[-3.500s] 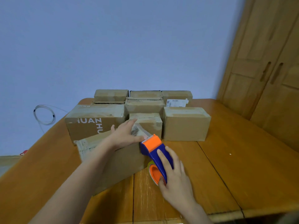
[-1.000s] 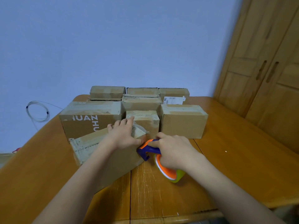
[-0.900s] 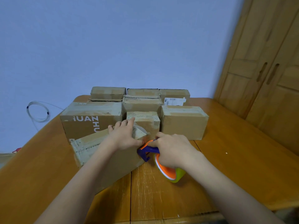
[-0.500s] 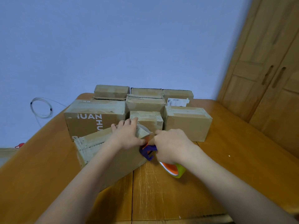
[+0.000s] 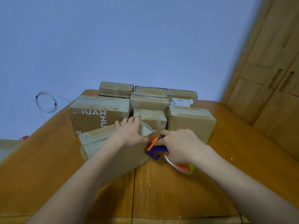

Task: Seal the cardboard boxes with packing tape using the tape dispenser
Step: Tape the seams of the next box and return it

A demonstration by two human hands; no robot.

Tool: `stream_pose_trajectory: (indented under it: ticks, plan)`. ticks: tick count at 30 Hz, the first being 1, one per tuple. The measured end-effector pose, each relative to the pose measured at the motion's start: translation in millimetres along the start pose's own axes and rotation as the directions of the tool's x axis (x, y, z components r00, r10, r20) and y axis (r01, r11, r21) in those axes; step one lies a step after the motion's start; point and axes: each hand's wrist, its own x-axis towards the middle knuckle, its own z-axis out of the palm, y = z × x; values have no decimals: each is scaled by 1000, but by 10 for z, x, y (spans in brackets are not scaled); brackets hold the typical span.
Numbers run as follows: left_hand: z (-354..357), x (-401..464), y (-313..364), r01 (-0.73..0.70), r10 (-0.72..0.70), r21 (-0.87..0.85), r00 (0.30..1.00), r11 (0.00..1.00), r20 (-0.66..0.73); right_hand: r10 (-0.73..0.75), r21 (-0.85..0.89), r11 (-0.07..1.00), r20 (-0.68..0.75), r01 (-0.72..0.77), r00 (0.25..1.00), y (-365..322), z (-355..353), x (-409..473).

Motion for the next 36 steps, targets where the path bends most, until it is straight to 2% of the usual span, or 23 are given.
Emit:
stream_pose_trajectory:
  ticks: [3,7,12,14,16,18,21,23,31,36]
  plan:
    - [-10,-2,5,4,-4,0,1000,1000,4,1,-12,1000,-21,-1,1000,34,42,-1]
    - [-13,-20,5,8,-7,-16,1000,1000,10,3,-38,999,27,-2,1000,55,298,2]
    - [-25,0,1,0,0,-3,1000,1000,10,159,155,978,-110,-141,981,467,619,-137]
    - [-14,2,-10,0,0,-2,1000,1000,11,173,322,936,-78,-139,982,636,797,-125]
    - [-7,15,-15,-3,2,6,1000,1000,8,147,573,813,-29,-104,989,755,992,-101]
    - [-5,30,-16,-7,7,14,1000,1000,10,147,771,630,-7,-89,989,863,1144,-68]
    - [5,37,-16,-17,17,15,1000,1000,20,177,914,394,29,-98,984,999,1293,3]
    - [16,37,-37,-15,15,20,999,1000,30,184,941,328,26,-86,983,1085,1384,79]
    - [-46,21,-63,-48,45,42,997,998,62,159,914,404,-34,-33,987,1343,1518,290]
    - [-54,9,-101,-81,77,42,993,996,86,212,812,583,-110,-35,971,1369,1630,367]
